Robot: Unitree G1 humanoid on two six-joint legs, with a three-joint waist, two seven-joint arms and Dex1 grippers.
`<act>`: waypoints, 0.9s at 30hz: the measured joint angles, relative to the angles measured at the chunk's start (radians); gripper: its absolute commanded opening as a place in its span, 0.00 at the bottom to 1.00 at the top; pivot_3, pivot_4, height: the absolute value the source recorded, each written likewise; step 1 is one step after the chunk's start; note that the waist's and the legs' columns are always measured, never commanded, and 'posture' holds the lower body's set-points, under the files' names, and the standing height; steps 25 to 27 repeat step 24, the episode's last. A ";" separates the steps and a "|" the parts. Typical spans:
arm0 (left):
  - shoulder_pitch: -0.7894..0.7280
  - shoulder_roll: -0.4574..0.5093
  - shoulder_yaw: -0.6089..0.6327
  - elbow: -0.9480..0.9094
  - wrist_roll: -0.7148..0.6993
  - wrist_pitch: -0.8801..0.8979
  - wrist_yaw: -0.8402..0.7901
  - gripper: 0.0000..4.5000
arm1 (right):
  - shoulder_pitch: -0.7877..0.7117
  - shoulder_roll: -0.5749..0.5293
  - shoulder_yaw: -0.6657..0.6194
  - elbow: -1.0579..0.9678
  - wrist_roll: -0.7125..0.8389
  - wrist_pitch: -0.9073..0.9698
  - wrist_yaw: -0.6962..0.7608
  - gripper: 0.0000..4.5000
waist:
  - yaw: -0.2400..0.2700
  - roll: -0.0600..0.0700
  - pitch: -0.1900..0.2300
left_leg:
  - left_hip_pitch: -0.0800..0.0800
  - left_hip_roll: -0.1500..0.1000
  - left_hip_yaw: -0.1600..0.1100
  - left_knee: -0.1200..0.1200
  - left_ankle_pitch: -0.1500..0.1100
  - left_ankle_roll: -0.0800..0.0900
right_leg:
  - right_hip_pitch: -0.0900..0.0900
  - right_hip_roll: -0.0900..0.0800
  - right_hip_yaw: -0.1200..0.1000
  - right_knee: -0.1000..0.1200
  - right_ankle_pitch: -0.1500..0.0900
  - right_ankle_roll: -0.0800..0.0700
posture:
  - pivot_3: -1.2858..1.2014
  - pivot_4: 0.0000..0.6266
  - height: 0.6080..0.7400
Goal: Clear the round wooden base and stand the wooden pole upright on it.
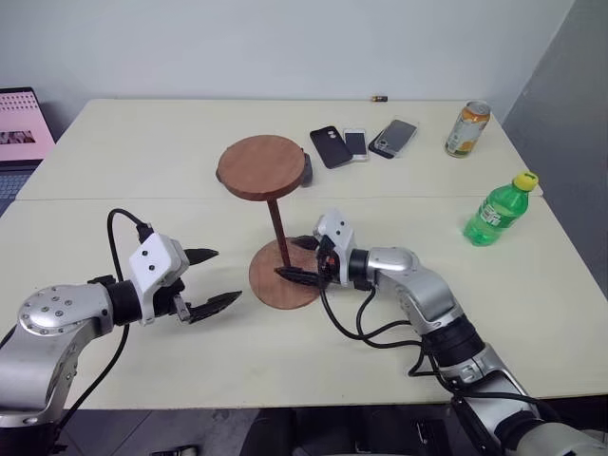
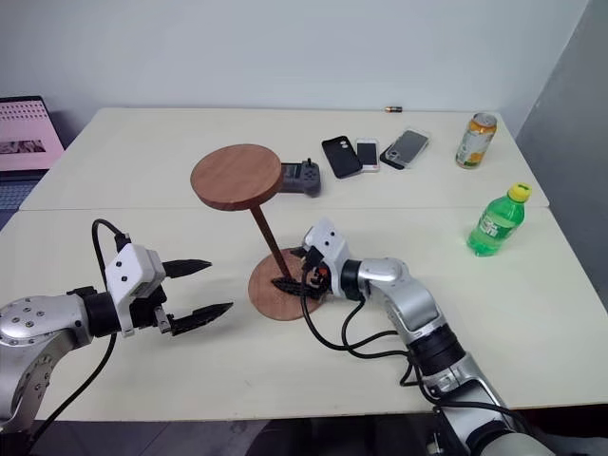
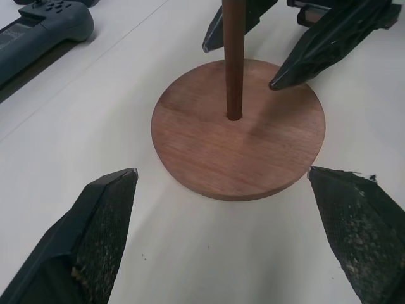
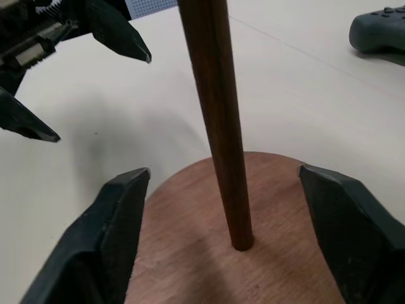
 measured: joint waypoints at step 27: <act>0.104 0.061 0.102 -0.034 0.024 0.006 0.016 1.00 | 0.170 -0.596 -0.262 -0.416 0.213 0.020 0.386 1.00 | 0.008 -0.002 0.008 | -0.001 0.002 0.000 0.011 0.000 0.000 | 0.002 0.002 0.000 0.004 0.001 0.001 | 0.52 0.24 1.00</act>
